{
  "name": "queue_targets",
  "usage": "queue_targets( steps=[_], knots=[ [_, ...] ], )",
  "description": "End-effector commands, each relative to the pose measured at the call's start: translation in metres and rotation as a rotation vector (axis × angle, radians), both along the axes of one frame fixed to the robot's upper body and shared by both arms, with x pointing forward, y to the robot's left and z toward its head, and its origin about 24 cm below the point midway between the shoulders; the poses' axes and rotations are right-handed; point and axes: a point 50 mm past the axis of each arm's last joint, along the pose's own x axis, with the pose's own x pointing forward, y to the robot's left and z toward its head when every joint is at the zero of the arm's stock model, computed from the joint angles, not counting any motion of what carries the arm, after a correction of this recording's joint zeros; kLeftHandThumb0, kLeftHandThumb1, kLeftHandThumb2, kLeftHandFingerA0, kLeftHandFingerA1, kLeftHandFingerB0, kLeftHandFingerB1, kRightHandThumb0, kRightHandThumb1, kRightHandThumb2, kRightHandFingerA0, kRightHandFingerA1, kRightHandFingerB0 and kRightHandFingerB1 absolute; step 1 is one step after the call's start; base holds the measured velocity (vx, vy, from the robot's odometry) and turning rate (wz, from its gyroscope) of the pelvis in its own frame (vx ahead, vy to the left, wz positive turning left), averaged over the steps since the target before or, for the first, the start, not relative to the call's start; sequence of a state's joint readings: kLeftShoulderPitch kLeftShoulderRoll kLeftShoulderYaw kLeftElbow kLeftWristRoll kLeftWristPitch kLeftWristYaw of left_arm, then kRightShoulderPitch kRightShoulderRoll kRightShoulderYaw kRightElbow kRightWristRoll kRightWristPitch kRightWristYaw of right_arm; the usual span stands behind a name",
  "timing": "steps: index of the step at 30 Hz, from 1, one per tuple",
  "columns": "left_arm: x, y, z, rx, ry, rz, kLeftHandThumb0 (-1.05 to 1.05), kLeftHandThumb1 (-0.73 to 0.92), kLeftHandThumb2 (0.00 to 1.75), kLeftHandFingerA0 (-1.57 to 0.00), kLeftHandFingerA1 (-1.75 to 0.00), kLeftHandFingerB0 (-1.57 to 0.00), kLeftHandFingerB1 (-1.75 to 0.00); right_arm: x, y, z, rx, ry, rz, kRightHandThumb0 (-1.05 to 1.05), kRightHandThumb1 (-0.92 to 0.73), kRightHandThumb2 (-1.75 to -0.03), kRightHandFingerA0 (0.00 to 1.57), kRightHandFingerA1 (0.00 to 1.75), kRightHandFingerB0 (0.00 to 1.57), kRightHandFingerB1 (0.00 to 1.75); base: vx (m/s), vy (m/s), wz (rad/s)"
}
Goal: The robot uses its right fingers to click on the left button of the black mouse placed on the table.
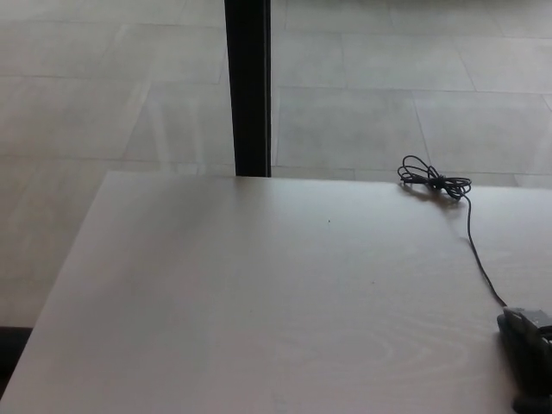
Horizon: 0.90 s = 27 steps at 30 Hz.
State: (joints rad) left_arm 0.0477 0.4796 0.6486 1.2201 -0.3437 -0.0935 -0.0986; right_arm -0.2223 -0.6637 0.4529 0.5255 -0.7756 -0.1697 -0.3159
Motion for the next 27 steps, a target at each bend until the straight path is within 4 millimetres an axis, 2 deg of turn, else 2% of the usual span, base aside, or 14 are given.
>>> queue_targets(
  steps=[1, 5, 10, 15, 16, 17, 18, 19, 20, 21, 22, 23, 26, 27],
  knots=[
    [0.001, 0.007, 0.008, 0.032, -0.022, 0.033, -0.88, 0.92, 0.77, -0.58, -0.62, -0.52, -0.46, -0.024, -0.02, -0.021, -0.284, 0.135, 0.043, -1.0, -0.81, -0.87, 0.24, 0.59, 0.37, 0.42, 0.0, 0.0, 0.0],
    [0.003, 0.007, 0.008, 0.003, -0.056, 0.006, -0.91, 0.91, 0.83, -0.41, -0.63, -0.37, -0.45, -0.024, -0.026, -0.024, -0.263, 0.158, -0.017, -0.94, -0.92, -0.75, 0.24, 0.62, 0.39, 0.38, 0.0, 0.0, 0.0],
    [0.001, 0.007, 0.008, 0.015, -0.031, -0.006, -0.92, 0.91, 0.83, -0.48, -0.6, -0.4, -0.44, -0.029, -0.029, -0.034, -0.204, 0.184, -0.078, -0.92, -0.92, -0.75, 0.21, 0.63, 0.37, 0.38, 0.0, 0.0, 0.0],
    [0.002, 0.008, 0.009, 0.007, -0.067, 0.041, -0.88, 0.92, 0.74, -0.47, -0.59, -0.47, -0.46, -0.033, -0.022, -0.043, -0.123, 0.219, -0.106, -0.98, -0.79, -0.88, 0.19, 0.61, 0.35, 0.4, 0.0, 0.0, 0.0],
    [0.001, 0.009, 0.009, 0.005, -0.063, 0.039, -0.89, 0.92, 0.79, -0.5, -0.59, -0.44, -0.43, -0.033, -0.021, -0.044, -0.12, 0.231, -0.111, -0.89, -0.75, -1.13, 0.18, 0.6, 0.3, 0.47, 0.0, 0.0, 0.0],
    [0.001, 0.009, 0.01, 0.013, -0.056, 0.037, -0.89, 0.92, 0.8, -0.5, -0.58, -0.46, -0.43, -0.033, -0.019, -0.045, -0.106, 0.218, -0.109, -0.92, -0.92, -0.73, 0.17, 0.59, 0.38, 0.36, 0.0, 0.0, 0.0],
    [0.001, 0.009, 0.01, 0.011, -0.079, 0.028, -0.92, 0.91, 0.82, -0.47, -0.62, -0.4, -0.46, -0.033, -0.018, -0.046, -0.101, 0.221, -0.112, -0.92, -0.77, -1.16, 0.13, 0.58, 0.34, 0.49, 0.0, 0.0, 0.0],
    [0.0, 0.009, 0.009, 0.013, -0.072, 0.015, -0.87, 0.79, 1.14, -0.4, -0.63, -0.37, -0.53, -0.032, -0.017, -0.047, -0.071, 0.225, -0.123, -0.93, -0.78, -1.16, 0.16, 0.58, 0.35, 0.49, 0.0, 0.0, 0.0],
    [0.0, 0.009, 0.009, 0.013, -0.071, 0.015, -0.87, 0.79, 1.14, -0.4, -0.63, -0.37, -0.53, -0.032, -0.017, -0.047, -0.071, 0.227, -0.124, -0.93, -0.78, -1.16, 0.16, 0.58, 0.35, 0.49, 0.0, 0.0, 0.0],
    [-0.001, 0.009, 0.01, 0.029, -0.045, 0.01, -0.91, 0.91, 0.77, -0.46, -0.59, -0.43, -0.44, -0.027, -0.015, -0.042, -0.049, 0.22, -0.124, -0.96, -0.91, -0.81, 0.2, 0.56, 0.35, 0.35, 0.0, 0.0, 0.0],
    [-0.001, 0.009, 0.009, 0.029, -0.051, 0.018, -0.93, 0.92, 0.81, -0.45, -0.61, -0.43, -0.45, -0.024, -0.014, -0.038, 0.045, 0.206, -0.155, -0.89, -0.74, -1.12, 0.19, 0.6, 0.32, 0.47, 0.0, 0.0, 0.0],
    [-0.002, 0.009, 0.009, 0.037, -0.042, 0.006, -0.89, 0.92, 0.78, -0.47, -0.6, -0.45, -0.46, -0.021, -0.012, -0.033, 0.166, 0.202, -0.184, -0.85, -0.88, -0.67, 0.13, 0.61, 0.37, 0.34, 0.0, 0.0, 0.0],
    [-0.003, 0.008, 0.009, 0.052, -0.011, -0.017, -0.89, 0.92, 0.78, -0.5, -0.59, -0.47, -0.46, -0.005, -0.01, -0.006, 0.331, 0.152, -0.214, -0.88, -0.92, -0.71, 0.15, 0.52, 0.31, 0.32, 0.0, 0.0, 0.0],
    [-0.003, 0.008, 0.008, 0.04, -0.023, -0.005, -0.95, 0.92, 0.81, -0.46, -0.59, -0.43, -0.44, 0.008, -0.007, 0.019, 0.373, 0.051, -0.202, -0.9, -0.79, -1.15, 0.42, 0.7, 0.24, 0.45, 0.0, 0.0, 0.0]
  ],
)
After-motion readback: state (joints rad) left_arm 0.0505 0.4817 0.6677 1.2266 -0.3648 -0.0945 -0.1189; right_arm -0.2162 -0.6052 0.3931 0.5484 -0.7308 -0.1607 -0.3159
